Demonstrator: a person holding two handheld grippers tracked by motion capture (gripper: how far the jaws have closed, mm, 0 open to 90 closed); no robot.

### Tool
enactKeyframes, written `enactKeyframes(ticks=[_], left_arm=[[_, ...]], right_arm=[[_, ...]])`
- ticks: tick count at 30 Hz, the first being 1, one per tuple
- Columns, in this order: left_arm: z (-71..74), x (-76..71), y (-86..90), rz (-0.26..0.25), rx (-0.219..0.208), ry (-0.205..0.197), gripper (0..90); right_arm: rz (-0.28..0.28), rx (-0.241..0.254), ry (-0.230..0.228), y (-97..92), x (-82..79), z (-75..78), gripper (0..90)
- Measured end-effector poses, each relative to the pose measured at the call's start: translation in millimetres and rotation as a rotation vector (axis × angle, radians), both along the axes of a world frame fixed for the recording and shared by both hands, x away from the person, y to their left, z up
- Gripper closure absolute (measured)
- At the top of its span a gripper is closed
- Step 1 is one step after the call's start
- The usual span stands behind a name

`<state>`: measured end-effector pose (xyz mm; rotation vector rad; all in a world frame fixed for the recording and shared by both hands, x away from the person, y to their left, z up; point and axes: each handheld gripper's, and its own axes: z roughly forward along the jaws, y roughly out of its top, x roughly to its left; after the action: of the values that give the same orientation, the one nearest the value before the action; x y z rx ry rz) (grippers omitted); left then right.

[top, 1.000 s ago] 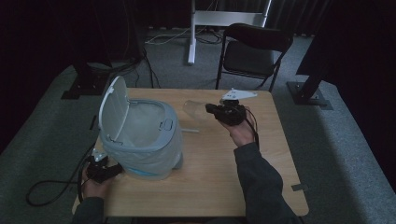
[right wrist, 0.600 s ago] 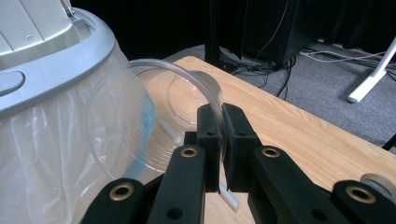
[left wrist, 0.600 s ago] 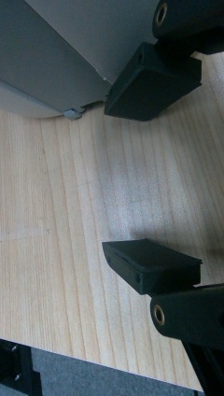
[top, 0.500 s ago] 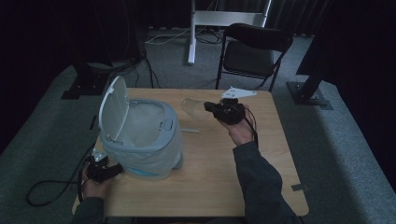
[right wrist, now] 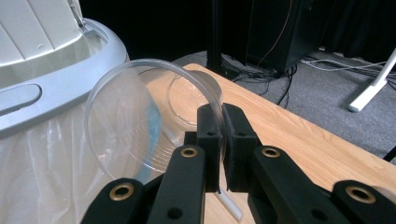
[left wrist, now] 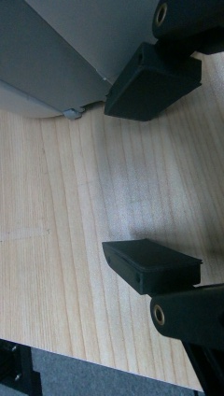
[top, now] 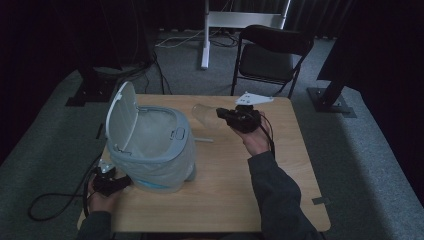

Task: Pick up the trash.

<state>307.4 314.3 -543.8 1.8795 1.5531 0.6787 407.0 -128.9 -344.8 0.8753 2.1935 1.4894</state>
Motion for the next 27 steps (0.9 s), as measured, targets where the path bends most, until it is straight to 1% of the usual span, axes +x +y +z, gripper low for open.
enactKeyframes(ticks=[4,8,9,17,27], left_arm=[[-0.2,0.1,-0.3,0.003,-0.003,-0.003,30.0],[-0.2,0.1,-0.3,0.003,-0.003,-0.003,30.0],[-0.2,0.1,-0.3,0.003,-0.003,-0.003,30.0],[0.0,0.0,0.0,0.0,0.0,0.0,30.0],[-0.1,0.1,-0.3,0.003,-0.003,-0.002,30.0]], right_arm=[[0.005,0.005,-0.006,2.1,-0.5,3.0,86.1],[0.007,-0.003,-0.007,3.6,-0.2,4.4,86.1],[0.009,-0.004,-0.014,3.9,0.2,5.1,86.1],[0.011,0.0,-0.028,5.7,-1.0,14.2,86.1],[0.02,-0.003,-0.037,9.0,-0.9,18.6,86.1]])
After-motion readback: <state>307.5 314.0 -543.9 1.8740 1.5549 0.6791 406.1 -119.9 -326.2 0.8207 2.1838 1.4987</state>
